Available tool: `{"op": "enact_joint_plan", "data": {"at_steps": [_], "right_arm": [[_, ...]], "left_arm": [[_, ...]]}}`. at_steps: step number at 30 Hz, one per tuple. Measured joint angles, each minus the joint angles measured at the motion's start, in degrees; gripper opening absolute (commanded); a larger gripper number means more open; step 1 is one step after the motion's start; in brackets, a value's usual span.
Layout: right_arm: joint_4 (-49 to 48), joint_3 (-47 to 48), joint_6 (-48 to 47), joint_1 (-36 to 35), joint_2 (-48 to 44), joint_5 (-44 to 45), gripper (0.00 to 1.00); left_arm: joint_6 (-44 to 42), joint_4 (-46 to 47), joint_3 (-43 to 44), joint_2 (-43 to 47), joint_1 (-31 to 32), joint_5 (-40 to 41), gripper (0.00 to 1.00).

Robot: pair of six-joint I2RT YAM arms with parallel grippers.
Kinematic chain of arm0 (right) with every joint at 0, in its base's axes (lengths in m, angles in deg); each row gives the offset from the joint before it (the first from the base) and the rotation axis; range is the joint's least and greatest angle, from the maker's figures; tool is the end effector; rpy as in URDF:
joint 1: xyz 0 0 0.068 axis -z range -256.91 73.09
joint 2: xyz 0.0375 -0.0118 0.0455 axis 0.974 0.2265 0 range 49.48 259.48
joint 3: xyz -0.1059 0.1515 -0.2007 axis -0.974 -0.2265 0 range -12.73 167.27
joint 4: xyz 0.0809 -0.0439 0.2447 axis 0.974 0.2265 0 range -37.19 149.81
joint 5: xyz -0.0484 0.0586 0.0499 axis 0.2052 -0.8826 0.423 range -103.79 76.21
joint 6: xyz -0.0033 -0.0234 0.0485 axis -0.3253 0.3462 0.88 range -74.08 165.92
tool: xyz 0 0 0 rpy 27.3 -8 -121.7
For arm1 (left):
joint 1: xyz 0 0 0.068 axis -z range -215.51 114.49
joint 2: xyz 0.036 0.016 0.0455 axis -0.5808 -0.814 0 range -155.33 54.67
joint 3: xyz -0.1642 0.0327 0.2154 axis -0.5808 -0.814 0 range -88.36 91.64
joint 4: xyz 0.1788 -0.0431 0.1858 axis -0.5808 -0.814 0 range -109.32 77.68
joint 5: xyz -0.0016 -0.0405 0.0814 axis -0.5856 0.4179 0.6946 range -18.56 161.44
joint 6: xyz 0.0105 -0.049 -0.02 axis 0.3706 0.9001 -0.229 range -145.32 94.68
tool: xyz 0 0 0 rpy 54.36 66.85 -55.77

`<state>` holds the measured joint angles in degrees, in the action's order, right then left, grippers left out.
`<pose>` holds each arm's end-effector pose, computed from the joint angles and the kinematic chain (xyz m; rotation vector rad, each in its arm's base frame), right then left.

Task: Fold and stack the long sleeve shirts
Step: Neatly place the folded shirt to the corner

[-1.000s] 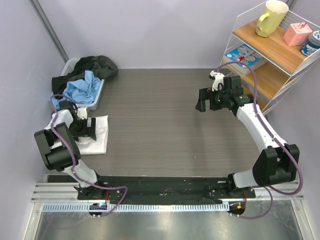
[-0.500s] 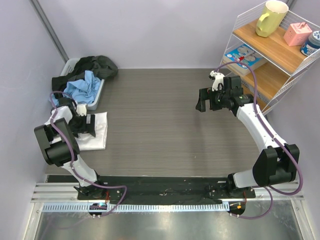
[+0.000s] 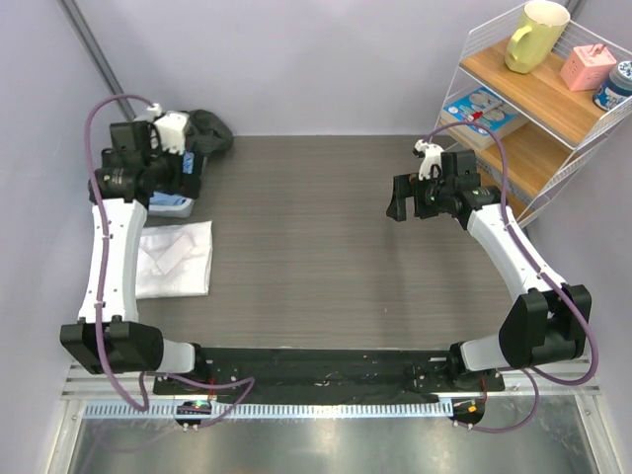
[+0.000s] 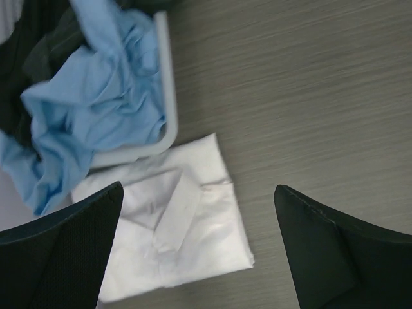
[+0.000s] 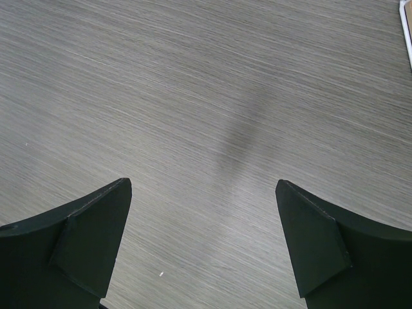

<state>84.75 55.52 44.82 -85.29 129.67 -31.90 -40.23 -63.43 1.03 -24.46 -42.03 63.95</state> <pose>0.3000 0.0554 0.3070 -0.3491 2.3025 0.4324 0.2820 0.0276 0.4039 0.2344 2.2648 0.0473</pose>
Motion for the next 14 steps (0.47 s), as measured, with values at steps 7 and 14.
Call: {"op": "enact_joint_plan", "data": {"at_steps": [7, 14], "right_arm": [[-0.74, -2.08, -0.79, 0.0, -0.22, 0.35, 1.0], [-0.92, -12.83, -2.82, 0.0, -1.68, 1.09, 1.0]], "left_arm": [[6.03, 0.87, 0.48, -4.96, 21.55, 2.38, 1.0], [11.26, 2.27, -14.6, -9.99, 29.88, 0.2, 1.0]]}}
